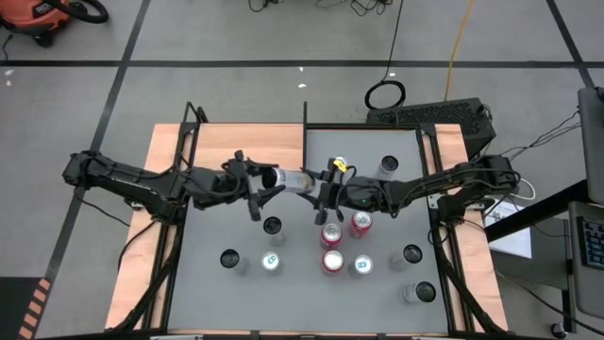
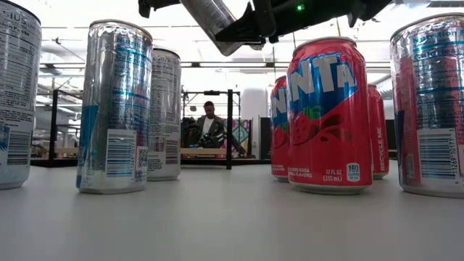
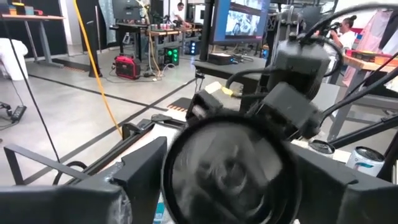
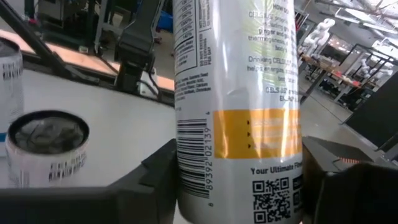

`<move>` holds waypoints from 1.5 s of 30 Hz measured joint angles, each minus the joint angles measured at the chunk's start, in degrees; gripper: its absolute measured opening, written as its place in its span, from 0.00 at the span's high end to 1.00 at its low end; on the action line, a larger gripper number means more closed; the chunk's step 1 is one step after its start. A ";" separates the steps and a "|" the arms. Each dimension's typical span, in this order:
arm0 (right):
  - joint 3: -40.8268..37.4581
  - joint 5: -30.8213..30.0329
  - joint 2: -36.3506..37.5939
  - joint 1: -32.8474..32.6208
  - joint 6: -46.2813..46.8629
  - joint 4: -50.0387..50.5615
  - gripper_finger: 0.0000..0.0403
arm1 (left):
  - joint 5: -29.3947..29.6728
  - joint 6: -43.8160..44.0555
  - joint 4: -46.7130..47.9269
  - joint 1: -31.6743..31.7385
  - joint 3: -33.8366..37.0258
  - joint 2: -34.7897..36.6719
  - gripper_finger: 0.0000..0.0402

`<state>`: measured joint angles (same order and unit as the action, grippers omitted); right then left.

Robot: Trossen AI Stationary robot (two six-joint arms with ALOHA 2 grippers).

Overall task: Place canned beverage on shelf
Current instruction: Put the top left white-yellow soda can on the shelf

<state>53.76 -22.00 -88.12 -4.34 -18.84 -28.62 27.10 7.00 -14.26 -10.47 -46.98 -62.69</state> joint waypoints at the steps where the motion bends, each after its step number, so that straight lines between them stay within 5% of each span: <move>1: -0.05 -0.02 0.00 0.00 0.04 0.62 0.55 | -0.01 -0.16 0.00 -0.06 0.00 0.09 0.27; 11: -0.09 1.75 0.17 0.22 4.33 7.00 0.55 | -0.03 -7.61 1.00 -0.10 0.00 0.39 0.18; 24: -0.33 33.73 5.33 7.83 9.34 15.07 0.54 | -2.34 -13.52 3.56 -0.17 0.00 2.59 0.15; 30: -3.86 47.40 4.47 11.66 13.10 8.03 0.54 | -10.89 -15.27 4.66 0.10 -0.05 4.56 0.15; 38: -5.14 58.30 4.52 12.19 15.22 1.75 0.53 | -19.85 -21.28 4.81 1.00 -0.04 4.51 0.15; 45: -5.14 59.82 4.52 12.20 15.29 1.85 0.53 | -25.14 -21.37 4.98 1.32 -0.02 4.39 0.15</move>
<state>48.62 37.82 -83.59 7.86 -3.55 -26.77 1.96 -14.37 -9.28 -9.14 -47.00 -58.30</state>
